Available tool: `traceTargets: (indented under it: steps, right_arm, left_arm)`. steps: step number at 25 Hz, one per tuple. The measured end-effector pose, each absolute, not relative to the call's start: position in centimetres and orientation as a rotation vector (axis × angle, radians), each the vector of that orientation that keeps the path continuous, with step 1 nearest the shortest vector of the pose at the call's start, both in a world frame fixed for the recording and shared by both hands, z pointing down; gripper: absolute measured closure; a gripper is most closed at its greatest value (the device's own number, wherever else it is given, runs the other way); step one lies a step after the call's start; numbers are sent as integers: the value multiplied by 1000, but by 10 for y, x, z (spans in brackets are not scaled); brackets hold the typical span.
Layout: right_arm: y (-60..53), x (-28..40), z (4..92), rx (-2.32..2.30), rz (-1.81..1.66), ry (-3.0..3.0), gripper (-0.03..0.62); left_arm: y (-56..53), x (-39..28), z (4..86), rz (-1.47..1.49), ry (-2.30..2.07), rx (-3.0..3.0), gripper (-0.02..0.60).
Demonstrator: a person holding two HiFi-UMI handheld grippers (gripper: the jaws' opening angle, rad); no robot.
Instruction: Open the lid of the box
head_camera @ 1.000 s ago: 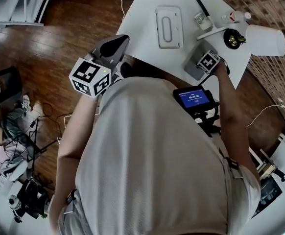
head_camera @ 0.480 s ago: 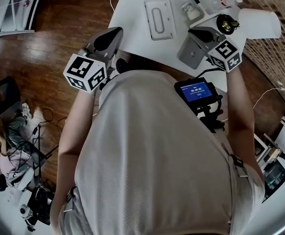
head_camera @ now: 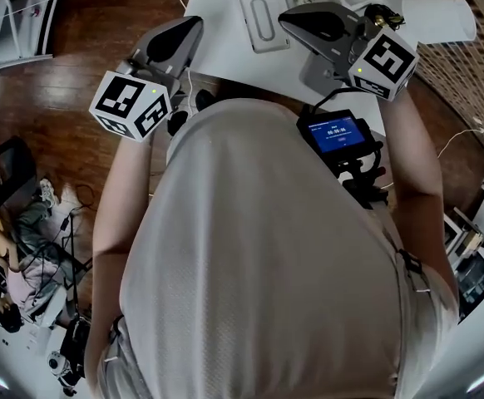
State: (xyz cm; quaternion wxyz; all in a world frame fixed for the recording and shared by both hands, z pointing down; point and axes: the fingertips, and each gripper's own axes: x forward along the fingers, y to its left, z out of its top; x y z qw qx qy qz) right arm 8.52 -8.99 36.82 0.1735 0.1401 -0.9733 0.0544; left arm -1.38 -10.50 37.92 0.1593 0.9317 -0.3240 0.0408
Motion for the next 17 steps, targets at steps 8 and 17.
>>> traceTargets:
  steps: [8, 17]
  right_arm:
    - [-89, 80, 367, 399, 165, -2774, 594]
    - [-89, 74, 366, 398, 154, -2794, 593]
  left_arm:
    - [-100, -12, 379, 129, -925, 2669, 581]
    - [-104, -8, 372, 98, -919, 2663, 581]
